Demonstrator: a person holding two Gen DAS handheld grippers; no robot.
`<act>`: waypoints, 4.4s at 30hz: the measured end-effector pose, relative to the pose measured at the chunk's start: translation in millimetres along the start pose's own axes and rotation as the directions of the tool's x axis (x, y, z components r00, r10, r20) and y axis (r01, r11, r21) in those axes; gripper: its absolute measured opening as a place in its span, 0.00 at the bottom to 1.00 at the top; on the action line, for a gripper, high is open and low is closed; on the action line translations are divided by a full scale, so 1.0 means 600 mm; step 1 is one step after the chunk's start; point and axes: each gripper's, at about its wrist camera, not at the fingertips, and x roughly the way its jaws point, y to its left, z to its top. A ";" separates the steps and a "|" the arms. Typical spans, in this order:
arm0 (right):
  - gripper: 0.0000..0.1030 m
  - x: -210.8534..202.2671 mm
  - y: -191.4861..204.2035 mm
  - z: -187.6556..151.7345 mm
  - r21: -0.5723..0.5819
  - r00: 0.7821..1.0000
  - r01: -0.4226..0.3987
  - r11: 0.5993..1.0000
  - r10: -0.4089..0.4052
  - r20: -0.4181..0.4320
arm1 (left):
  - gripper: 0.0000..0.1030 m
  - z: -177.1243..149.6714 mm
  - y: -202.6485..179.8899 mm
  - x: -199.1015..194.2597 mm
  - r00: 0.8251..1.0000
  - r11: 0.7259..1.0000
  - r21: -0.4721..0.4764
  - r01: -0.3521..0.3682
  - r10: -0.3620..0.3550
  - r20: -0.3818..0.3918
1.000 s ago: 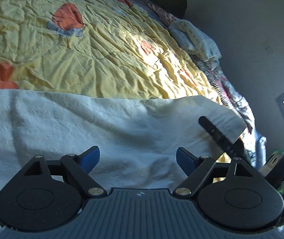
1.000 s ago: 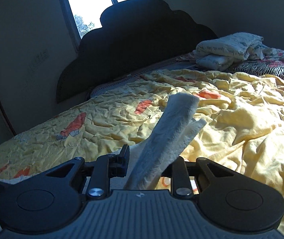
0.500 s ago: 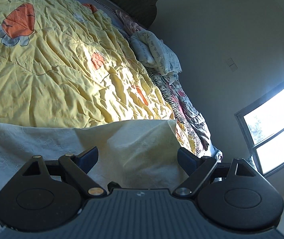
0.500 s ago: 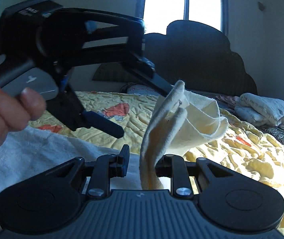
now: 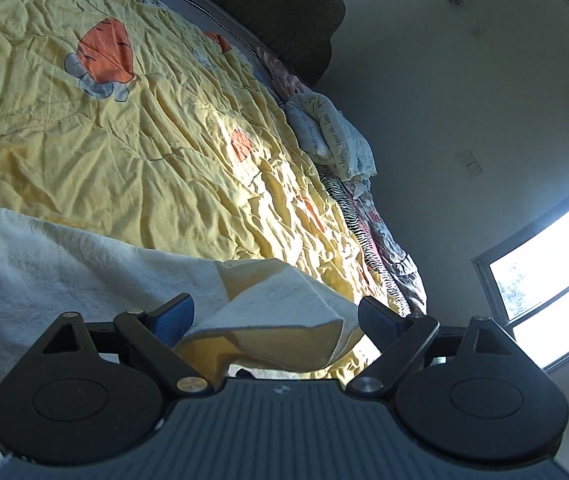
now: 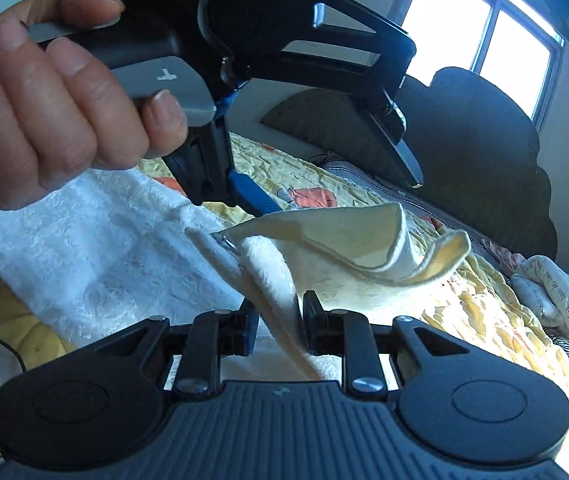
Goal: Fold towel
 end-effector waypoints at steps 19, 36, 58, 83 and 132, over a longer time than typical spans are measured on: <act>0.33 0.013 0.095 -0.012 -0.313 0.999 0.014 0.950 -0.029 -0.041 | 0.88 -0.039 0.115 -0.022 0.995 0.981 -0.173 -0.093 0.099 0.028; 0.23 -0.051 0.137 0.081 -0.194 0.966 -0.210 0.958 0.234 0.110 | 0.08 -0.070 0.038 -0.205 0.839 0.834 0.205 -0.512 0.434 0.327; 0.68 -0.064 0.186 0.084 -0.265 0.943 -0.298 0.917 0.327 0.069 | 0.48 -0.070 0.159 -0.322 0.884 0.897 -0.176 -0.406 0.435 0.175; 0.32 -0.011 0.231 0.062 -0.359 0.979 -0.187 0.915 0.205 0.013 | 0.56 -0.104 0.173 -0.291 0.970 0.918 -0.324 -0.231 0.245 0.001; 0.15 0.103 0.093 0.094 0.315 0.904 -0.383 0.869 0.422 -0.066 | 0.41 -0.058 0.097 -0.306 0.846 0.850 0.033 -0.526 0.519 0.121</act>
